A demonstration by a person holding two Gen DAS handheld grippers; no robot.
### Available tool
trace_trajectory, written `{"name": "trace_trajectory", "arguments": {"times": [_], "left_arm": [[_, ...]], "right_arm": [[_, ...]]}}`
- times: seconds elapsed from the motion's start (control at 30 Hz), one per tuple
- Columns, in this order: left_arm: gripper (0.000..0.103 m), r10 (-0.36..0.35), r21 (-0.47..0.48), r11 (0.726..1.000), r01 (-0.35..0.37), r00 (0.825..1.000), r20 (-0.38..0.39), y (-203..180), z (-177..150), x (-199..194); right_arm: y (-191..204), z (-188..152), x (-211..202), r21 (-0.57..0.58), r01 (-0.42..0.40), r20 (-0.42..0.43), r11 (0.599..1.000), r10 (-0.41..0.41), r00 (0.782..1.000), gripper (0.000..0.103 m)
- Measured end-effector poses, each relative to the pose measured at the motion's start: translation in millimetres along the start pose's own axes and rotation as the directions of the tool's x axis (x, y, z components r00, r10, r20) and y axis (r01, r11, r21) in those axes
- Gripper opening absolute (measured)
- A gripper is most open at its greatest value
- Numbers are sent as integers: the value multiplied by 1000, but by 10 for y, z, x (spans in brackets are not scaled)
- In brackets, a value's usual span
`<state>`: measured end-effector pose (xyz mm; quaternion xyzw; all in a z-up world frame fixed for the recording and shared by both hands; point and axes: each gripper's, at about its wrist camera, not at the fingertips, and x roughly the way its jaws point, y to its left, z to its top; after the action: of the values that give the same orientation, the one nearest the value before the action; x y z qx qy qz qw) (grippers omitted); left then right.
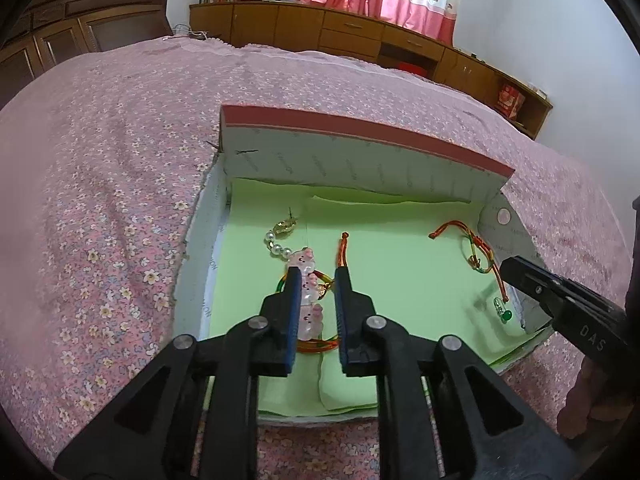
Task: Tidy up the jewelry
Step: 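Open the left tool over the foam while the right opens, releasing the green earring, then grasp a gold earring with the left tool while the right grasps the jade bead bracelet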
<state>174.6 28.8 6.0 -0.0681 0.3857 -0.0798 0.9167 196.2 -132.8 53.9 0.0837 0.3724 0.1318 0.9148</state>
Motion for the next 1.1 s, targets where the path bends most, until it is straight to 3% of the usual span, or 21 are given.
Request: {"name": "trace_trajectory", "arguments": {"times": [0.07, 0.6, 1.1], "left_arm": [[13, -3, -3, 1000, 3, 1000, 7, 15, -5, -58], [16, -39, 8, 999, 39, 999, 12, -21, -96, -604], [17, -74, 30, 997, 76, 994, -86, -97, -422, -938]], "right_arm": [[-1, 11, -48, 4, -10, 15, 1000, 10, 1000, 31], [130, -19, -723, -15, -38, 95, 999, 39, 995, 32], [211, -537, -1047, -37, -37, -4, 999, 37, 999, 32]]}}
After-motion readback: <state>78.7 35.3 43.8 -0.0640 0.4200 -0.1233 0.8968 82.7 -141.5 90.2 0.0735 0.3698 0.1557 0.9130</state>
